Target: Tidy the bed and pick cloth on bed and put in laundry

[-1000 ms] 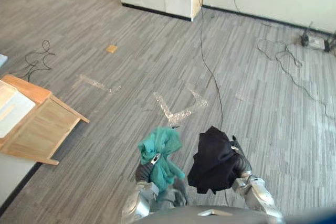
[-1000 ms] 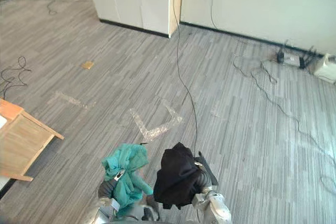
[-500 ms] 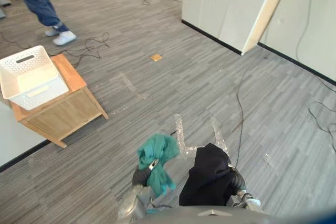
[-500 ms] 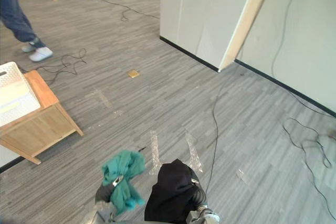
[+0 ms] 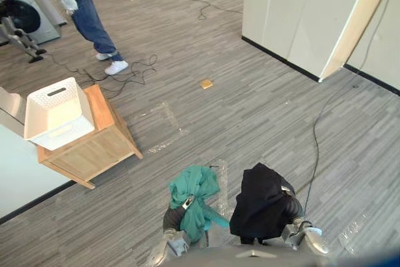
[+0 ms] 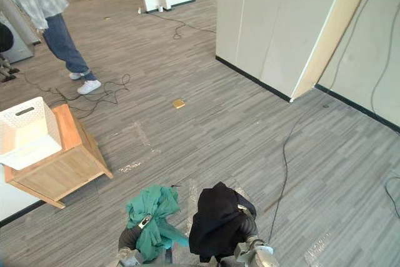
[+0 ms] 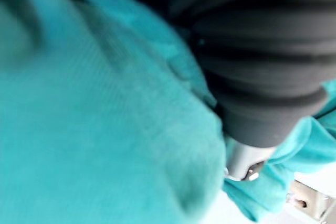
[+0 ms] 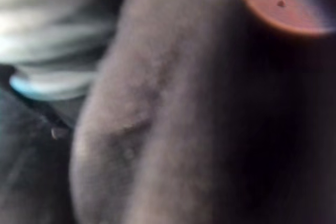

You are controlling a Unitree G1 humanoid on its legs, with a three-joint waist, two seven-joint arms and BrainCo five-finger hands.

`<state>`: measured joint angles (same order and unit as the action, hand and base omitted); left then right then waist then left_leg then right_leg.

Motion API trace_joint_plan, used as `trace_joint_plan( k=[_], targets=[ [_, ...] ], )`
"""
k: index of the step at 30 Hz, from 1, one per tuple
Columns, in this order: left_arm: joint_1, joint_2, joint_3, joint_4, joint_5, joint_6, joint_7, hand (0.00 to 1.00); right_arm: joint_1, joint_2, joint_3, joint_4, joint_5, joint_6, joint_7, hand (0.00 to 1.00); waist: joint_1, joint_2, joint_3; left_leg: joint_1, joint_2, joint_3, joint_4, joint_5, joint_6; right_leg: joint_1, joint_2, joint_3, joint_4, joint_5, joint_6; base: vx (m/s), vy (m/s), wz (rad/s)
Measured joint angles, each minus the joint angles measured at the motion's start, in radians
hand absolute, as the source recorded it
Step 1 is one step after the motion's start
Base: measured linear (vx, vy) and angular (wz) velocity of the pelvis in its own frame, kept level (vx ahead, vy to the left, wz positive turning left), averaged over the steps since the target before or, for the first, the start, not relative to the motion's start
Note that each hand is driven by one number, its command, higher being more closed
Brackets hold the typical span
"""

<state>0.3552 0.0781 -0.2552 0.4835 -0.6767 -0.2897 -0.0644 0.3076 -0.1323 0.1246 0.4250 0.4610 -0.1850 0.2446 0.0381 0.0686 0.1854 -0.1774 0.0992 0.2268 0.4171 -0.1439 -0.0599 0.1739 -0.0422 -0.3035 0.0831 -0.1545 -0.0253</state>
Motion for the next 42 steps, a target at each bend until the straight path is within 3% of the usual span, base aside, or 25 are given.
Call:
trace_joint_plan(
  k=[1,3,6,9,11,12,13,14,16,17,18,20,23,25,27,29,30,31,32,33,34,36,37,40,42],
  targets=[
    [-0.005,-0.003,0.000,0.001,-0.001,0.001,0.002,1.00,0.009,0.001,-0.001,-0.013,-0.004,0.006,0.006,1.00,-0.004,-0.003,0.003,0.031,-0.018,0.046,-0.182,0.120,0.049,0.031,0.000,-0.019,-0.014,-0.016,0.021,0.46,0.126,0.31],
    [-0.012,0.003,0.007,-0.001,-0.002,0.004,0.009,1.00,0.013,0.013,0.002,-0.026,-0.007,0.019,0.011,1.00,0.006,-0.045,-0.011,0.075,-0.080,0.074,-0.278,0.149,0.089,0.056,-0.043,-0.040,-0.038,-0.026,0.052,0.47,0.117,0.48],
    [-0.071,0.001,0.012,0.000,-0.002,0.009,0.027,1.00,-0.001,0.031,0.001,-0.045,-0.019,0.020,0.014,1.00,-0.019,-0.083,0.009,-0.012,-0.094,0.186,-0.162,0.139,0.090,0.070,-0.079,-0.110,-0.052,-0.011,0.087,0.31,0.109,0.81],
    [-0.056,-0.011,0.024,-0.001,-0.001,0.009,0.027,1.00,-0.004,0.027,0.005,-0.056,-0.058,0.021,0.013,1.00,0.007,-0.069,-0.004,0.043,-0.102,0.257,-0.172,0.060,0.132,0.107,-0.090,-0.126,0.002,0.008,0.132,0.31,0.170,0.48],
    [-0.049,-0.011,0.029,-0.002,0.000,0.007,0.028,1.00,-0.018,0.030,0.005,-0.055,-0.072,0.025,0.012,1.00,0.015,-0.066,-0.025,0.111,-0.135,0.238,-0.249,-0.007,0.185,0.055,-0.132,-0.138,0.225,-0.049,0.200,0.30,0.139,0.57],
    [-0.051,-0.008,0.030,-0.003,0.001,0.007,0.028,1.00,-0.023,0.032,0.006,-0.056,-0.073,0.028,0.011,1.00,0.011,-0.073,-0.027,0.119,-0.146,0.227,-0.258,-0.006,0.187,0.032,-0.153,-0.136,0.293,-0.056,0.206,0.32,0.088,0.73],
    [-0.047,-0.001,0.032,-0.017,0.003,0.008,0.029,1.00,-0.036,0.034,0.007,-0.057,-0.072,0.030,0.006,1.00,0.012,-0.094,-0.025,0.148,-0.177,0.199,-0.278,-0.009,0.195,-0.056,-0.218,-0.123,0.538,-0.043,0.209,0.33,0.057,0.71],
    [-0.043,0.008,0.029,-0.031,0.011,0.010,0.029,1.00,-0.039,0.036,0.006,-0.058,-0.072,0.030,-0.001,1.00,0.009,-0.112,-0.018,0.188,-0.206,0.164,-0.290,-0.023,0.207,-0.140,-0.288,-0.103,0.766,0.007,0.185,0.34,0.057,0.74],
    [-0.041,0.014,0.022,-0.031,0.043,0.012,0.038,1.00,-0.023,0.032,0.005,-0.055,-0.072,0.038,-0.018,1.00,0.001,-0.112,-0.010,0.260,-0.222,0.102,-0.297,-0.050,0.203,-0.226,-0.343,-0.079,1.009,-0.017,0.126,0.30,0.040,0.75],
    [-0.041,0.013,0.022,-0.031,0.042,0.013,0.044,1.00,-0.016,0.031,0.005,-0.055,-0.072,0.038,-0.020,1.00,-0.003,-0.108,-0.011,0.277,-0.220,0.085,-0.302,-0.056,0.202,-0.246,-0.344,-0.075,1.037,-0.026,0.112,0.31,0.020,0.91],
    [-0.040,0.016,0.022,-0.031,0.042,0.012,0.058,1.00,-0.002,0.033,0.011,-0.056,-0.070,0.038,-0.027,1.00,-0.014,-0.097,-0.011,0.328,-0.215,0.035,-0.312,-0.071,0.196,-0.311,-0.336,-0.063,1.062,-0.051,0.073,0.31,-0.024,0.99],
    [-0.039,0.024,0.022,-0.028,0.041,0.012,0.073,1.00,0.018,0.032,0.034,-0.055,-0.069,0.038,-0.039,1.00,-0.031,-0.093,-0.003,0.373,-0.196,-0.012,-0.312,-0.086,0.186,-0.384,-0.301,-0.037,0.985,-0.085,0.070,0.34,-0.097,1.07],
    [-0.053,0.048,0.022,-0.024,0.041,0.019,0.071,1.00,0.049,0.035,0.064,-0.047,-0.056,0.038,-0.053,1.00,-0.054,-0.082,0.003,0.421,-0.133,-0.116,-0.303,-0.098,0.161,-0.432,-0.218,-0.030,0.595,-0.082,0.089,0.34,-0.182,1.23],
    [-0.062,0.060,0.022,-0.022,0.042,0.018,0.063,1.00,0.053,0.037,0.068,-0.044,-0.040,0.035,-0.053,1.00,-0.056,-0.082,0.004,0.441,-0.092,-0.179,-0.303,-0.122,0.120,-0.437,-0.177,-0.003,0.273,0.037,0.106,0.43,-0.292,0.95],
    [-0.057,0.066,0.022,-0.006,0.043,0.010,0.053,1.00,0.049,0.042,0.070,-0.045,-0.039,0.022,-0.053,1.00,-0.048,-0.092,0.007,0.464,-0.081,-0.196,-0.302,-0.147,0.080,-0.430,-0.167,0.040,0.096,0.124,0.136,0.42,-0.328,0.53],
    [-0.042,0.068,0.021,0.027,0.045,-0.002,0.038,1.00,0.045,0.040,0.075,-0.043,-0.035,0.008,-0.054,1.00,-0.052,-0.090,0.012,0.505,-0.049,-0.215,-0.287,-0.218,0.029,-0.426,-0.156,0.076,0.107,0.229,0.129,0.42,-0.359,0.39],
    [-0.040,0.059,0.017,0.033,0.052,-0.004,0.037,1.00,0.043,0.039,0.074,-0.044,-0.032,0.004,-0.054,1.00,-0.050,-0.059,0.013,0.507,-0.014,-0.216,-0.273,-0.244,0.013,-0.448,-0.132,0.075,0.168,0.233,0.119,0.39,-0.339,0.16],
    [-0.041,0.050,0.001,0.033,0.078,-0.015,0.028,1.00,0.014,0.023,0.073,-0.045,-0.015,-0.004,-0.054,1.00,-0.048,-0.015,0.009,0.506,0.028,-0.213,-0.268,-0.279,0.010,-0.501,-0.101,0.067,0.284,0.178,0.067,0.39,-0.335,0.05],
    [-0.043,0.050,-0.008,0.033,0.079,-0.023,0.027,1.00,-0.001,0.007,0.068,-0.046,-0.010,-0.004,-0.055,1.00,-0.052,-0.001,0.008,0.505,0.051,-0.211,-0.267,-0.302,0.041,-0.537,-0.098,0.058,0.359,0.132,0.053,0.51,-0.415,0.09],
    [-0.044,0.044,-0.014,0.045,0.080,-0.023,0.027,1.00,-0.026,0.000,0.070,-0.048,-0.004,-0.004,-0.056,1.00,-0.054,0.014,0.010,0.498,0.058,-0.207,-0.205,-0.305,0.105,-0.554,-0.098,0.027,0.449,0.048,0.042,0.48,-0.359,0.13],
    [-0.055,0.043,-0.017,0.058,0.079,-0.021,0.028,1.00,-0.036,0.004,0.071,-0.040,-0.003,-0.002,-0.059,1.00,-0.052,0.009,0.012,0.457,0.060,-0.196,-0.096,-0.284,0.124,-0.549,-0.101,0.028,0.471,0.020,0.030,0.48,-0.371,0.15],
    [-0.058,0.029,-0.020,0.055,0.078,-0.019,0.024,1.00,-0.048,-0.006,0.065,-0.037,-0.003,-0.001,-0.059,1.00,-0.058,0.020,0.011,0.297,0.109,-0.179,0.253,-0.131,0.107,-0.480,-0.083,0.011,0.434,-0.009,0.008,0.38,-0.274,0.09],
    [-0.052,0.015,-0.020,0.050,0.078,-0.019,0.017,1.00,-0.045,-0.012,0.063,-0.039,-0.004,-0.001,-0.053,1.00,-0.053,0.033,0.014,0.204,0.156,-0.181,0.459,0.007,0.064,-0.402,-0.040,0.003,0.364,-0.023,-0.009,0.48,-0.254,0.09],
    [-0.036,0.006,-0.019,0.028,0.077,-0.014,-0.004,1.00,-0.046,-0.019,0.046,-0.039,-0.005,-0.001,-0.036,1.00,-0.042,0.047,0.025,0.020,0.143,-0.174,0.713,-0.045,0.038,-0.246,0.008,-0.006,0.237,-0.035,-0.029,0.43,-0.154,0.03],
    [-0.018,0.007,-0.019,-0.001,0.077,-0.004,-0.006,1.00,-0.039,-0.021,0.035,-0.042,-0.005,0.000,-0.010,1.00,-0.026,0.038,0.029,-0.019,0.107,-0.118,0.641,-0.079,0.022,-0.175,0.013,-0.008,0.169,-0.033,-0.033,0.36,-0.077,-0.15]
  ],
)
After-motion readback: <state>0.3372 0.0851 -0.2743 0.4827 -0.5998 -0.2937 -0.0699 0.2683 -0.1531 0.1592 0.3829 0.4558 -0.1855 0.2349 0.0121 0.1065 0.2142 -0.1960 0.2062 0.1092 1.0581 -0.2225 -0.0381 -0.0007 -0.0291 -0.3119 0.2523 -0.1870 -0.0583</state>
